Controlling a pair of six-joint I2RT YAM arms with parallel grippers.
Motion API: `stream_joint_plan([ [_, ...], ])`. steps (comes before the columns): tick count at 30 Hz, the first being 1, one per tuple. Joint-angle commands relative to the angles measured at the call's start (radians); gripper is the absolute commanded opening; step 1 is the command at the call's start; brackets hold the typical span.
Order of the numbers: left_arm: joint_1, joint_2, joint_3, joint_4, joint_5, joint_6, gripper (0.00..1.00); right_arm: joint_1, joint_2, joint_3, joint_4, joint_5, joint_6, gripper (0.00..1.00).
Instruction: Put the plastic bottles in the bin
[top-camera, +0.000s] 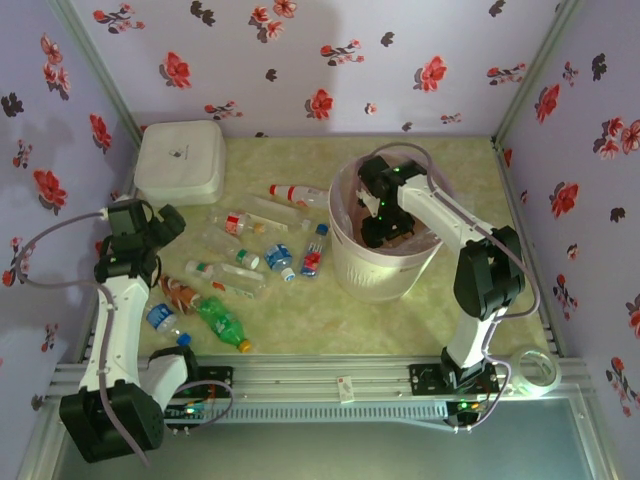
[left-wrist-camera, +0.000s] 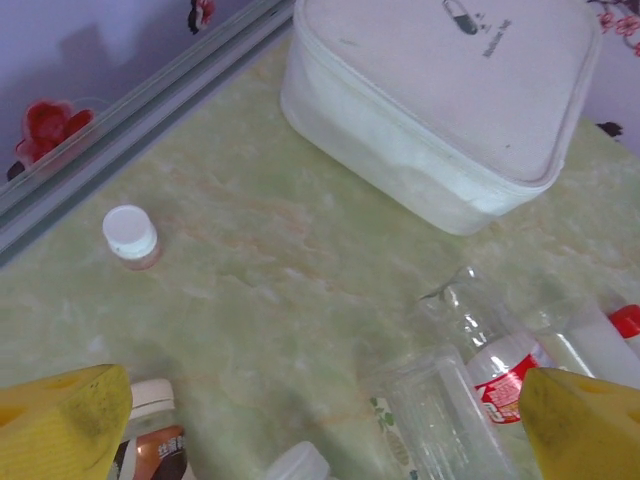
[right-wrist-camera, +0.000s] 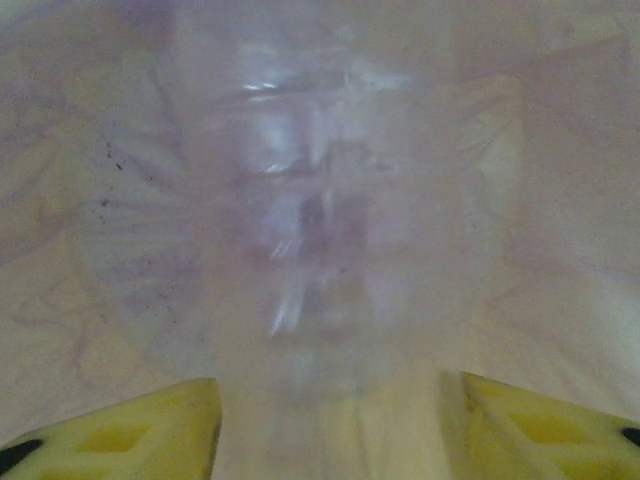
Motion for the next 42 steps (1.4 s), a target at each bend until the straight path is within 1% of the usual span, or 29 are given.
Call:
stream_joint_plan([
  [1, 0.011, 0.010, -0.013, -0.015, -0.036, 0.028, 1.00, -0.011, -0.011, -0.020, 0.030, -0.017, 0.015, 0.67],
  [3, 0.013, 0.013, -0.019, -0.012, -0.035, 0.029, 1.00, -0.012, -0.008, -0.024, 0.032, -0.015, 0.016, 0.72],
  [6, 0.014, 0.014, -0.024, -0.005, -0.036, 0.027, 1.00, -0.012, -0.008, -0.023, 0.030, -0.010, 0.015, 0.76],
  [13, 0.026, 0.021, -0.029, -0.002, -0.044, 0.031, 1.00, -0.013, -0.055, 0.033, -0.021, 0.005, 0.019, 0.79],
  [15, 0.032, 0.025, -0.039, 0.004, -0.073, 0.031, 1.00, -0.013, -0.086, 0.061, -0.048, 0.015, 0.021, 0.79],
  [17, 0.041, 0.028, -0.059, 0.022, -0.134, 0.029, 1.00, -0.012, -0.123, 0.083, -0.067, 0.013, 0.018, 0.79],
  [18, 0.053, 0.031, -0.074, 0.035, -0.159, 0.023, 1.00, -0.012, -0.150, 0.099, -0.080, 0.008, 0.016, 0.79],
  [20, 0.085, 0.043, -0.096, 0.055, -0.169, 0.017, 1.00, -0.013, -0.192, 0.124, -0.102, -0.001, 0.011, 0.79],
  [26, 0.160, 0.162, -0.084, 0.096, -0.210, -0.003, 1.00, -0.012, -0.329, 0.224, -0.172, -0.012, -0.005, 0.80],
  [30, 0.161, 0.228, -0.042, 0.112, -0.227, 0.026, 1.00, -0.013, -0.382, 0.285, -0.196, -0.023, 0.003, 0.80],
  [32, 0.163, 0.249, -0.034, 0.118, -0.231, 0.017, 1.00, -0.012, -0.403, 0.298, -0.193, -0.033, 0.009, 0.80],
  [34, 0.158, 0.268, -0.026, 0.105, -0.198, 0.010, 1.00, -0.013, -0.422, 0.298, -0.177, -0.037, 0.023, 0.80],
  [36, 0.147, 0.279, -0.032, 0.092, -0.201, 0.007, 1.00, -0.013, -0.438, 0.300, -0.158, -0.028, 0.038, 0.80],
  [39, 0.135, 0.284, -0.039, 0.038, -0.165, -0.023, 0.99, -0.013, -0.451, 0.299, -0.125, -0.015, 0.053, 0.80],
  [42, 0.086, 0.250, -0.038, -0.058, -0.144, -0.041, 0.96, -0.014, -0.445, 0.309, -0.121, 0.029, 0.051, 0.80],
])
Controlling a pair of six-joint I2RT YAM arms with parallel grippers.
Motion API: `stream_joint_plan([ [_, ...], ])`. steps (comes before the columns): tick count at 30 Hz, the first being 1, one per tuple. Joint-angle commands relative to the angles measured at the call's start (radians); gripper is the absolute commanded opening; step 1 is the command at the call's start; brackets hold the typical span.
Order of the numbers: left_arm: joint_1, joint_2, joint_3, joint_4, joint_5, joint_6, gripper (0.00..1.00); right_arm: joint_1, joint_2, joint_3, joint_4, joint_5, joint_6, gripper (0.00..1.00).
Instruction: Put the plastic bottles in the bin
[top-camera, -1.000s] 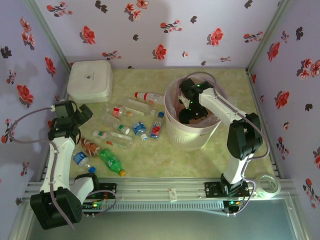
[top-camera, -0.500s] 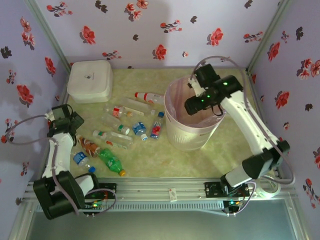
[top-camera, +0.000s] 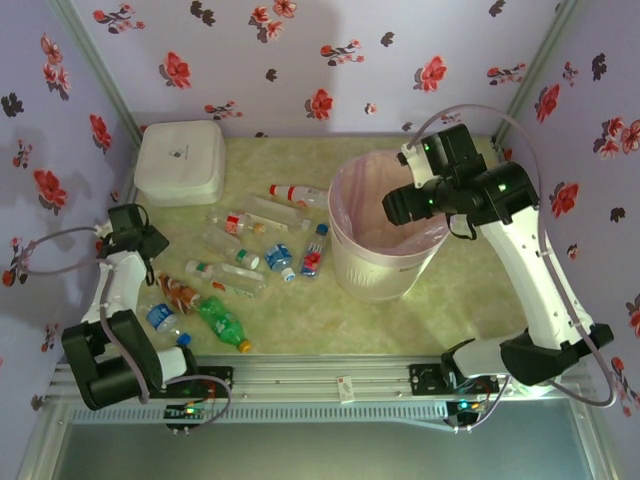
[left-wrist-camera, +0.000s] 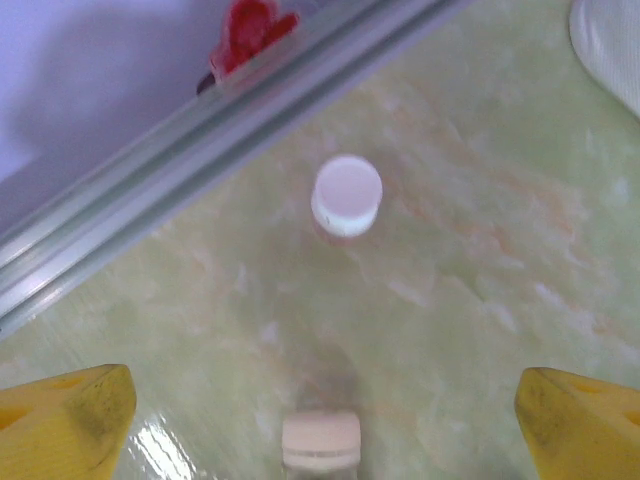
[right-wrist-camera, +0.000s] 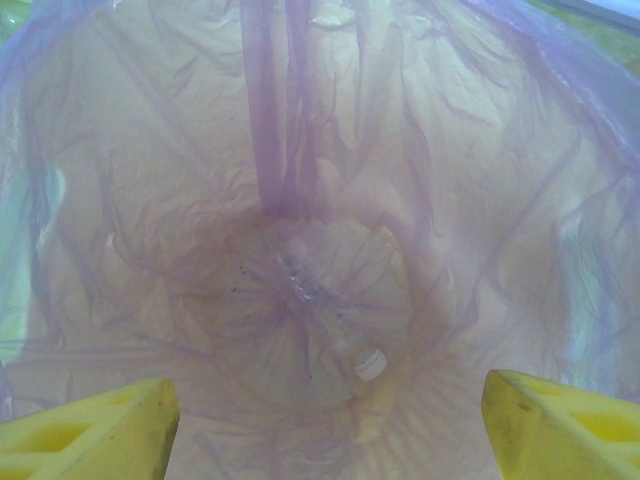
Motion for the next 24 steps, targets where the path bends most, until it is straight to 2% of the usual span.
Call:
stream_joint_plan([
  [1, -0.056, -0.043, 0.013, -0.124, 0.028, -0.036, 0.96, -0.010, -0.008, 0.029, 0.013, 0.045, 0.016, 0.80],
  [4, -0.108, -0.084, 0.039, -0.244, 0.021, -0.055, 0.94, -0.012, -0.006, 0.041, 0.022, 0.029, 0.004, 0.80],
  [8, -0.158, -0.168, 0.038, -0.405, 0.009, -0.151, 0.92, -0.016, 0.021, 0.091, 0.019, 0.009, -0.015, 0.81],
  [12, -0.179, -0.253, 0.022, -0.547, 0.023, -0.219, 0.89, -0.036, 0.064, 0.132, 0.029, -0.016, -0.042, 0.81],
  [18, -0.179, -0.220, -0.037, -0.535, 0.085, -0.288, 0.82, -0.050, 0.108, 0.153, 0.053, -0.057, -0.056, 0.81],
  [21, -0.179, -0.234, -0.062, -0.534, 0.069, -0.354, 0.78, -0.052, 0.099, 0.149, 0.054, -0.073, -0.056, 0.81],
  [24, -0.178, -0.276, -0.112, -0.504, 0.058, -0.424, 0.80, -0.054, 0.083, 0.133, 0.065, -0.071, -0.058, 0.81],
])
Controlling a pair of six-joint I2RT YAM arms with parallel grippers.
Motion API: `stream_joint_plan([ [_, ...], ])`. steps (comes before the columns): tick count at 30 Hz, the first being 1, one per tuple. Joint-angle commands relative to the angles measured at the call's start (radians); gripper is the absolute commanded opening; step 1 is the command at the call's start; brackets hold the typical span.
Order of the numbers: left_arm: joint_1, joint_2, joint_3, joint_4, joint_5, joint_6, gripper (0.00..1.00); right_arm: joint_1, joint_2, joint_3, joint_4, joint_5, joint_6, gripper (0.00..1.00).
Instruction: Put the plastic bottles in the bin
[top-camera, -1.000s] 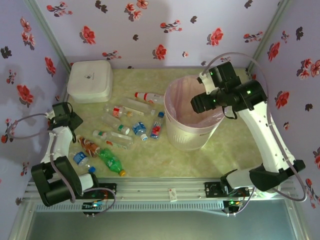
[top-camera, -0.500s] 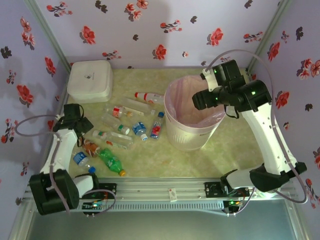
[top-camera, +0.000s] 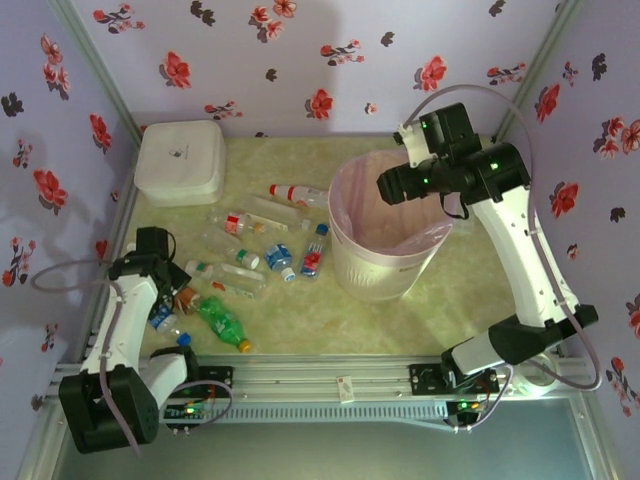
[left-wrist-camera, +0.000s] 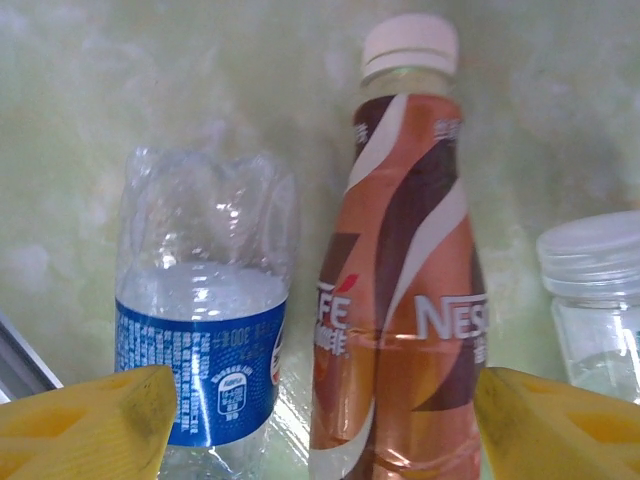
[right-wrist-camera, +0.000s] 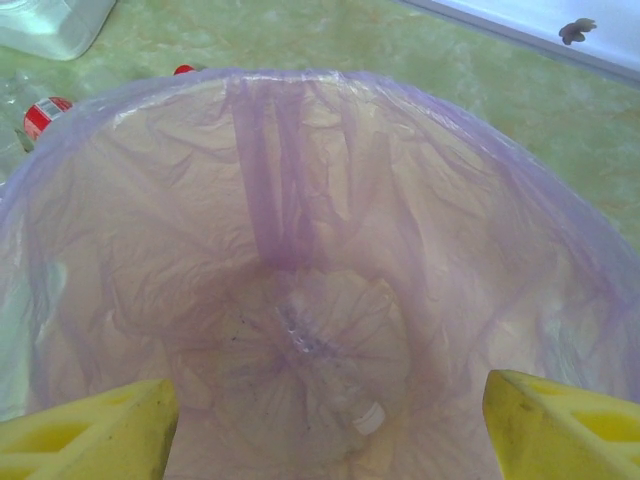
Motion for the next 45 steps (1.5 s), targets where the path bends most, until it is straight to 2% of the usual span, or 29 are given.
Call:
stream_joint_plan([
  [1, -0.002, -0.034, -0.045, -0.008, -0.006, -0.123, 0.80, -0.011, -0.031, 0.003, 0.028, -0.026, -0.021, 0.81],
  [9, 0.005, -0.063, -0.132, 0.049, -0.003, -0.224, 0.79, -0.023, -0.037, -0.036, 0.045, -0.032, -0.029, 0.81],
  [18, 0.005, -0.006, -0.190, 0.171, 0.033, -0.239, 0.74, -0.025, -0.032, -0.054, 0.059, -0.033, -0.026, 0.81],
  [27, 0.003, 0.070, -0.132, 0.246, 0.036, -0.108, 0.79, -0.025, -0.026, -0.072, 0.072, -0.035, -0.024, 0.81],
  [36, 0.003, 0.224, -0.010, 0.316, 0.029, 0.040, 0.79, -0.024, -0.028, -0.094, 0.084, -0.034, -0.024, 0.80],
  [43, 0.002, 0.302, 0.008, 0.383, 0.049, 0.064, 0.75, -0.025, -0.033, -0.111, 0.093, -0.027, -0.023, 0.80],
  [45, 0.001, 0.316, 0.018, 0.401, 0.069, 0.082, 0.71, -0.025, -0.032, -0.111, 0.096, -0.027, -0.021, 0.80],
])
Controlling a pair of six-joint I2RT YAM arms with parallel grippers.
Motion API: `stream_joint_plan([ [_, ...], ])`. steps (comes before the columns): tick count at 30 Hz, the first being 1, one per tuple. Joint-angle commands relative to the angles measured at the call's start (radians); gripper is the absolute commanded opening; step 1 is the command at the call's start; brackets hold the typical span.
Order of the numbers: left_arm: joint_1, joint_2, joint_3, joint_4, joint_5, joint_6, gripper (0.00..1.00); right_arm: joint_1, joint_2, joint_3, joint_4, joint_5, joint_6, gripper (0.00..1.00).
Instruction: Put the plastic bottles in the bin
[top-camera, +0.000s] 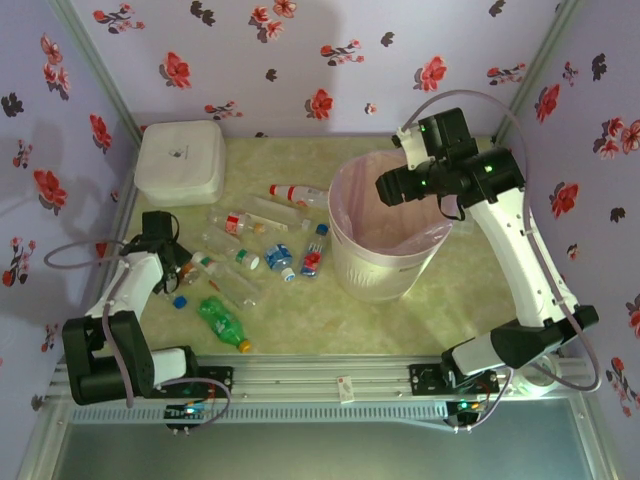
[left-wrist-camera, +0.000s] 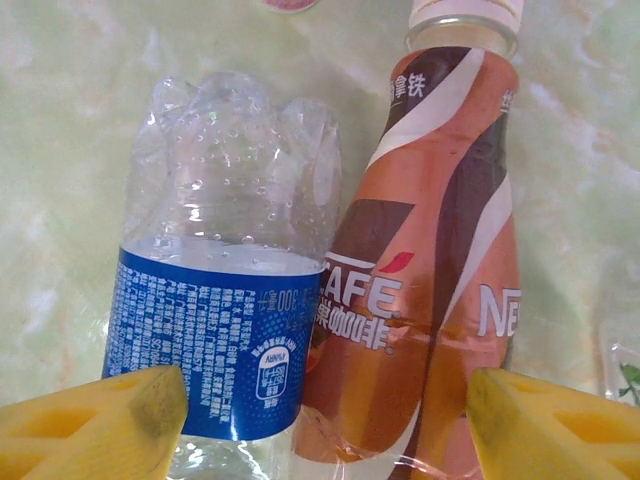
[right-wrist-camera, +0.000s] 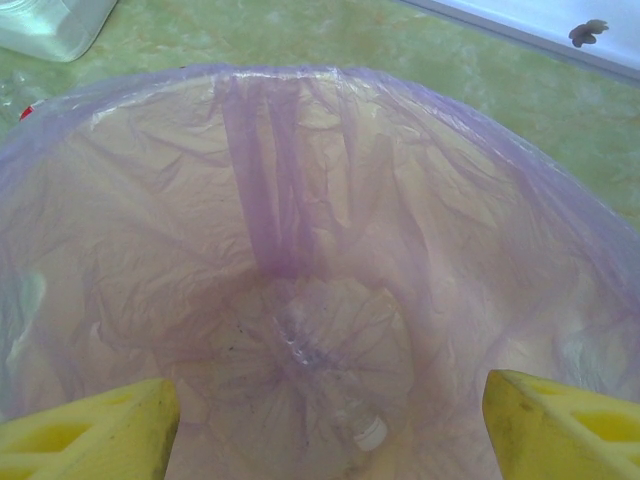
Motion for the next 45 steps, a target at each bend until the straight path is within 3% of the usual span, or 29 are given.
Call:
stream_joint_plan([
  [1, -0.003, 0.052, -0.008, 0.030, 0.091, 0.041, 0.70, -0.007, -0.011, -0.011, 0.013, -0.007, -0.005, 0.80],
  [5, -0.010, 0.057, 0.025, 0.031, 0.095, 0.086, 0.71, -0.007, -0.011, -0.014, 0.017, -0.014, -0.001, 0.80],
  [11, -0.013, 0.008, 0.067, 0.019, 0.086, 0.143, 0.85, -0.006, -0.012, -0.021, 0.024, -0.015, 0.001, 0.81],
  [19, 0.012, 0.049, 0.139, -0.040, 0.028, 0.191, 0.86, -0.007, -0.010, -0.029, 0.026, -0.008, -0.004, 0.80],
  [23, 0.037, -0.019, 0.128, -0.110, -0.043, 0.161, 0.84, -0.007, -0.022, -0.039, 0.027, 0.001, -0.008, 0.80],
  [28, 0.155, -0.099, 0.008, -0.072, 0.083, 0.133, 0.80, -0.007, -0.024, -0.045, 0.030, 0.005, -0.010, 0.80],
  [36, 0.161, -0.051, -0.060, 0.021, 0.172, 0.175, 0.80, -0.007, -0.025, -0.053, 0.035, 0.003, -0.010, 0.80],
  [45, 0.162, 0.047, -0.092, 0.095, 0.201, 0.164, 0.78, -0.007, -0.036, -0.061, 0.038, 0.006, -0.005, 0.80],
])
